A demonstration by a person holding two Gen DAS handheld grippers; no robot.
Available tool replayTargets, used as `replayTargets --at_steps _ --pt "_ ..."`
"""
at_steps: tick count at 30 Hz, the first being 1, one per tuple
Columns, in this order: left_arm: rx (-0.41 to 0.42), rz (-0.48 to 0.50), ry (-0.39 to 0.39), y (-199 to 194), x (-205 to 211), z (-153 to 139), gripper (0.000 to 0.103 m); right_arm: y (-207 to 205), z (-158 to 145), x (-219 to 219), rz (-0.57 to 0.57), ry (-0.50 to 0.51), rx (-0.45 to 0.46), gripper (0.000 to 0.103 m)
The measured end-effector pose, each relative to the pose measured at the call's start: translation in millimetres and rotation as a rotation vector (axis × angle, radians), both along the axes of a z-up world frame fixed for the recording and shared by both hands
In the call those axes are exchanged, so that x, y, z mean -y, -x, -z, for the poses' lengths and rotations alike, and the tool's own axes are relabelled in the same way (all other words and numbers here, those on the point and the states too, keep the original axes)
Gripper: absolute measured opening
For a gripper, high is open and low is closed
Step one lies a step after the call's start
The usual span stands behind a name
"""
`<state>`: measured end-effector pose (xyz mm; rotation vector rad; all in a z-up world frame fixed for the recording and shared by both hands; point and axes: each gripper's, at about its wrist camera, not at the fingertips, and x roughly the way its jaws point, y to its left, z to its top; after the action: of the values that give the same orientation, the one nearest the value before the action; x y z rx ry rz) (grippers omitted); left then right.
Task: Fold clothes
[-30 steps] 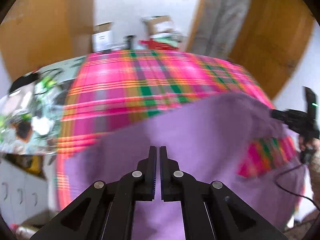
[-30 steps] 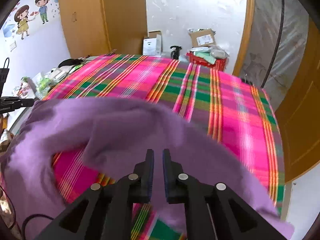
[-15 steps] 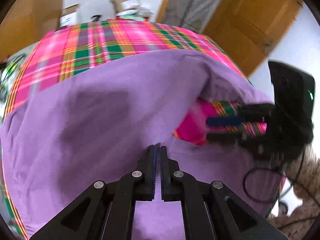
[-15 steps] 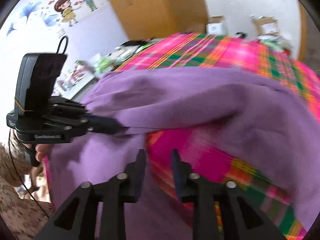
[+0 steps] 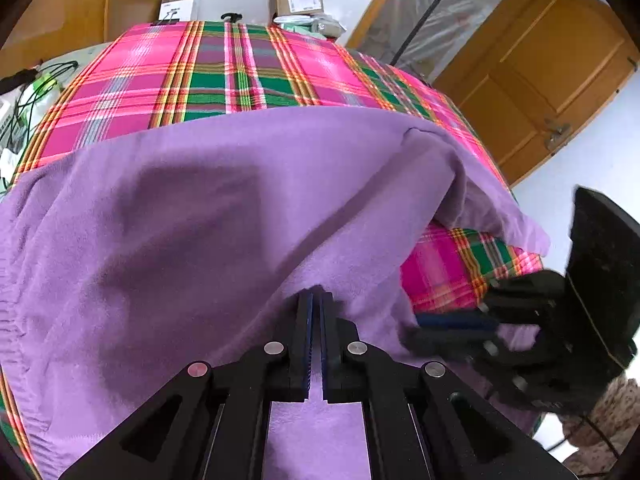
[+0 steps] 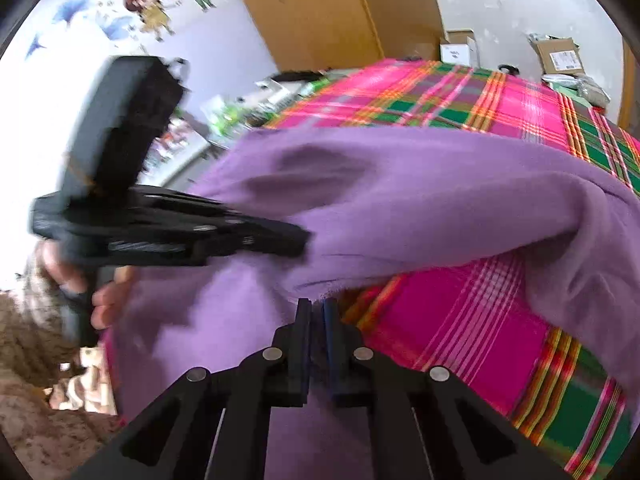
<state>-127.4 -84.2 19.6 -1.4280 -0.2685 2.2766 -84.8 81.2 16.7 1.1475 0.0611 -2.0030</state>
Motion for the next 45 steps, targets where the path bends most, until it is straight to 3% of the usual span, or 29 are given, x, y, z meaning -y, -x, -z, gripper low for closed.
replayTargets --at_steps 3,6,9,12,18,25,31,37,42,44,45 --pt "-0.024 0.012 -0.016 -6 -8 -11 0.011 -17 -8 1 -0.033 0.030 -0.018 0.006" --pt "-0.053 0.047 -0.025 -12 -20 -23 0.012 -30 -7 5 -0.055 0.036 -0.020 0.006" --pt "-0.070 0.098 0.005 -17 -39 -27 0.024 -34 1 1 -0.033 0.030 0.019 0.006" --pt "-0.059 0.126 0.058 -22 -54 -22 0.024 -37 -1 -15 0.016 0.051 0.021 0.007" --pt "-0.071 0.114 0.190 -26 -75 -13 0.030 -43 -13 -96 0.266 0.105 -0.018 0.008" --pt "-0.083 0.104 0.316 -29 -91 0 0.033 -53 -8 -221 0.704 0.054 -0.019 0.025" --pt "-0.080 0.068 0.351 -23 -96 5 0.033 -50 0 -296 0.967 0.051 0.021 0.033" --pt "-0.085 0.044 0.364 -18 -101 7 0.033 -27 15 -332 1.095 0.107 0.095 0.035" --pt "-0.097 0.042 0.402 -15 -108 8 0.034 -9 17 -334 1.110 0.109 0.077 0.035" --pt "-0.110 0.047 0.418 -16 -112 8 0.034 -1 18 -332 1.106 0.080 0.060 0.029" --pt "-0.117 0.051 0.424 -16 -113 8 0.034 3 18 -332 1.109 0.058 0.053 0.017"
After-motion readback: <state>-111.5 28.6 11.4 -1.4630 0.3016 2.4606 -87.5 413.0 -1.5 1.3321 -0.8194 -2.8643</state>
